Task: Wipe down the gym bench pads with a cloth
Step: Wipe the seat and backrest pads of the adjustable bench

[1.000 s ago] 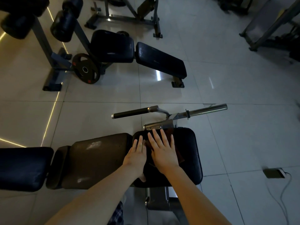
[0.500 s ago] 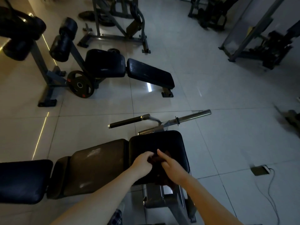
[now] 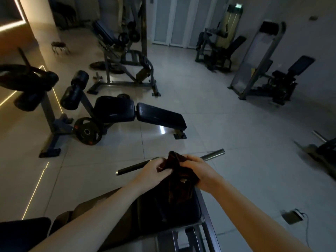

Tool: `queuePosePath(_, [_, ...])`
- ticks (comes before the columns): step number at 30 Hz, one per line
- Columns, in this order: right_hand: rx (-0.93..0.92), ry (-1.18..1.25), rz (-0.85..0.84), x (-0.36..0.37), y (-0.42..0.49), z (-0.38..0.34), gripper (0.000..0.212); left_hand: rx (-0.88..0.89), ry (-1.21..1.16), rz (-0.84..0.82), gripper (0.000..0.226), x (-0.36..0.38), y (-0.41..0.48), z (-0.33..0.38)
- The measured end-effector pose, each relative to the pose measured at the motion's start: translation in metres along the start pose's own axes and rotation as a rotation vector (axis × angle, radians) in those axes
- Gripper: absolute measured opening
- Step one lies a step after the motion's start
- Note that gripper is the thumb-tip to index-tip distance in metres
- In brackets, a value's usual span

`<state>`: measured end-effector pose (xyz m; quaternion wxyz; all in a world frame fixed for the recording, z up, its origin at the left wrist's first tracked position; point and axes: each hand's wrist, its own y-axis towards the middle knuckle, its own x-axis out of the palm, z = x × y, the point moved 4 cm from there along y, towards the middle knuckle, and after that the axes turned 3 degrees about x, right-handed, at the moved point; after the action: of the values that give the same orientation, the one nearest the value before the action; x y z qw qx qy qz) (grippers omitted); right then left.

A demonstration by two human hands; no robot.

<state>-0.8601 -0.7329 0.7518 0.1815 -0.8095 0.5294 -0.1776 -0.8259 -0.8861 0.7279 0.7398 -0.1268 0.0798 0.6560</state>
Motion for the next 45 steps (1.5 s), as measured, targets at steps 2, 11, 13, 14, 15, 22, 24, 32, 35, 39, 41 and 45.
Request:
queuePosePath(2, [-0.013,-0.001,-0.004,-0.001,-0.005,-0.02,0.015,0.015,0.011,-0.004,0.013,-0.008,0.002,0.02])
queuePosePath(11, [-0.206,-0.038,-0.038,0.017,-0.039,-0.121,0.015,0.056,-0.1,0.099,0.043,-0.048,0.008,0.118])
queuePosePath(13, [-0.223,-0.044,-0.044,0.02,-0.047,-0.14,0.012,0.075,-0.127,0.085,0.048,-0.057,0.006,0.137])
queuePosePath(14, [-0.231,-0.052,-0.049,0.022,-0.051,-0.149,0.01,0.097,-0.133,0.075,0.047,-0.062,0.005,0.145])
queuePosePath(15, [-0.242,-0.062,-0.051,0.023,-0.056,-0.159,0.009,0.117,-0.126,0.062,0.049,-0.065,0.003,0.156])
queuePosePath(22, [-0.386,-0.068,-0.06,0.027,-0.091,-0.227,0.009,0.293,-0.021,0.108,0.053,-0.089,0.001,0.233])
queuePosePath(24, [-0.435,-0.077,-0.055,0.027,-0.102,-0.245,0.012,0.336,-0.035,0.113,0.041,-0.094,0.002,0.252])
queuePosePath(32, [-0.588,-0.082,-0.029,0.02,-0.145,-0.3,0.014,0.493,-0.047,0.109,0.023,-0.108,0.003,0.322])
queuePosePath(35, [-0.629,-0.106,0.001,0.015,-0.157,-0.315,0.015,0.544,-0.002,0.083,0.02,-0.107,0.007,0.342])
queuePosePath(39, [-0.676,-0.189,0.079,0.007,-0.175,-0.338,0.011,0.641,0.129,0.131,0.026,-0.106,0.02,0.368])
queuePosePath(41, [-0.696,-0.231,0.123,0.005,-0.18,-0.352,0.01,0.684,0.159,0.173,0.03,-0.107,0.024,0.382])
queuePosePath(45, [-0.697,-0.335,0.213,0.005,-0.187,-0.378,0.01,0.689,0.102,0.198,0.025,-0.111,0.025,0.403])
